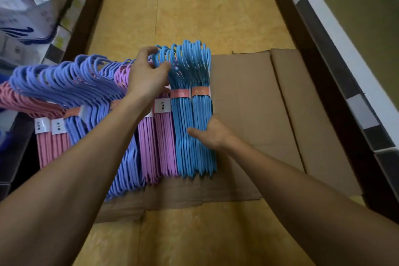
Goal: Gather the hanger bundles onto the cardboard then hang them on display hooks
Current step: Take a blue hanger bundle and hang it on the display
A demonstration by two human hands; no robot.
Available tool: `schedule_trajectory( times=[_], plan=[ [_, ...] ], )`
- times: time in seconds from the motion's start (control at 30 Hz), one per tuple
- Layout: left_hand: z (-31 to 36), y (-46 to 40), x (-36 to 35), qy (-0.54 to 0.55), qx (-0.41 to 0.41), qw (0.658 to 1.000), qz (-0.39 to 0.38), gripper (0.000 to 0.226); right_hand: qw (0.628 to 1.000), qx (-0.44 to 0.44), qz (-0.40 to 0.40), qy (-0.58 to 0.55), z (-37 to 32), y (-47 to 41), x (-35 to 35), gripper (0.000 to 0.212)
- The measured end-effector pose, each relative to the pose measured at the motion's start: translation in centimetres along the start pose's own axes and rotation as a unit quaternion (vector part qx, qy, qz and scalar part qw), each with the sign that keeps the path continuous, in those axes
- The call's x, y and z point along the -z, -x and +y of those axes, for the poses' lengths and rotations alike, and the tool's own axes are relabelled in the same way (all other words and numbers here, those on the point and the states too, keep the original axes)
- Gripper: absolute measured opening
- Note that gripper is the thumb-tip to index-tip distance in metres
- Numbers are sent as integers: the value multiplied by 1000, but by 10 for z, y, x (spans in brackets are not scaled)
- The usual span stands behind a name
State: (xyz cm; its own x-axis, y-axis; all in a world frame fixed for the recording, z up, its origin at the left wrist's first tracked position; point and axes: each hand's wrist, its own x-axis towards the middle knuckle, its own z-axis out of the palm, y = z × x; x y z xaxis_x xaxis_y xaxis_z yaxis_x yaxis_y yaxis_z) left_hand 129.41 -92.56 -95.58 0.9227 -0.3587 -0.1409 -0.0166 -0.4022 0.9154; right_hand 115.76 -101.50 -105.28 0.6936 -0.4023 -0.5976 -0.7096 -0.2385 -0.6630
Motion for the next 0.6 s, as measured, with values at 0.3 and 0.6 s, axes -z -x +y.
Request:
schedule_trajectory(
  times=[0.3, 0.6],
  plan=[
    [10, -6, 6, 11, 1, 999, -52, 35, 992, -24, 63, -103, -9, -10, -9, 123],
    [16, -7, 1, -15, -12, 991, -129, 37, 978, -69, 164, -112, -13, -13, -21, 138]
  ],
)
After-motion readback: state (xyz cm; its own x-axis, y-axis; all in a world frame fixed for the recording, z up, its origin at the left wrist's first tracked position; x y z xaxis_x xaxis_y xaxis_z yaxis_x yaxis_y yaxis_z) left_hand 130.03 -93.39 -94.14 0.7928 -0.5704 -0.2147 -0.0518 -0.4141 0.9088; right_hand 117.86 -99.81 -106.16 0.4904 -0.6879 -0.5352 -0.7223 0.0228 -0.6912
